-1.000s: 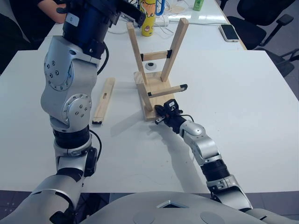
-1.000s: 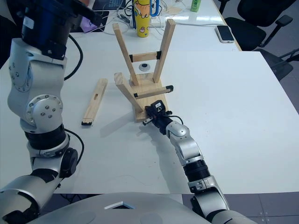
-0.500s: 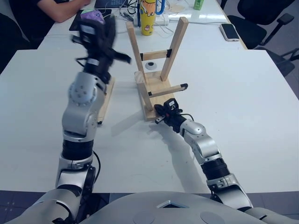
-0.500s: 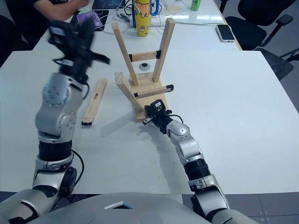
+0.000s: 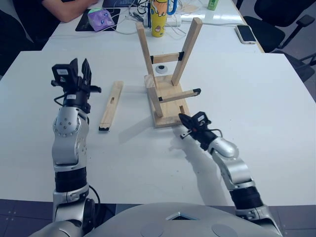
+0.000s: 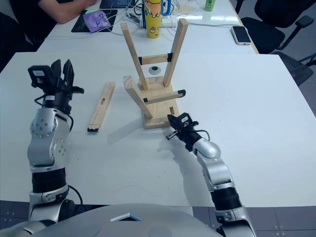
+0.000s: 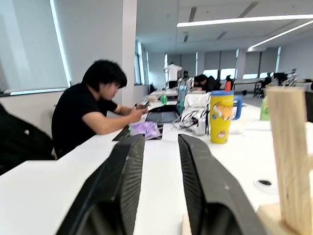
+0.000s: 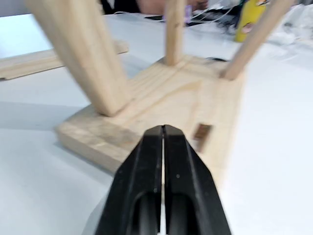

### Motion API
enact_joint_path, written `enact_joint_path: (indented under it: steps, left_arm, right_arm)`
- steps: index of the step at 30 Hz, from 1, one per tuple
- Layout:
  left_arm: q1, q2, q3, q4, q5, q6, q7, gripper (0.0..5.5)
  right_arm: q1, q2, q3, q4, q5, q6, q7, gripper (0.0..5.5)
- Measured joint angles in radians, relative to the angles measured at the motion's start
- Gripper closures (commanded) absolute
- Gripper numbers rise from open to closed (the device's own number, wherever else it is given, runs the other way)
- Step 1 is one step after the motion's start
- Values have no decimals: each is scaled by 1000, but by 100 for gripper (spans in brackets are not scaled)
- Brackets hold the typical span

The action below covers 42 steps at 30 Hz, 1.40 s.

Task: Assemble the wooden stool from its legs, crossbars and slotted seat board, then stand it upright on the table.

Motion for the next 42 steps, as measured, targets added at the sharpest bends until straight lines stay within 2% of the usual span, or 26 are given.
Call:
enact_joint_path:
  steps: [5,9,24,30,34,42]
  left_arm:
    - [76,-15,-15,16,0,24,-26,274]
    - [94,-9,-46,31,14,91,-52,274]
    - [95,51,-53,128,20,211,-160,274]
    - [92,71,-67,157,20,246,-206,271]
    - [87,76,-70,183,19,278,-219,271]
    - [60,68,-68,194,-19,333,-238,271]
  right_arm:
    - [-10,-31,-88,81,-42,11,-73,550]
    - [-12,-28,-43,138,-72,58,-68,550]
    - [-33,25,103,95,-84,90,-18,550]
    - [-39,44,95,92,-87,112,-28,477]
    - [-35,42,46,92,-60,125,-27,426]
    - [-34,42,10,106,-32,125,-22,294]
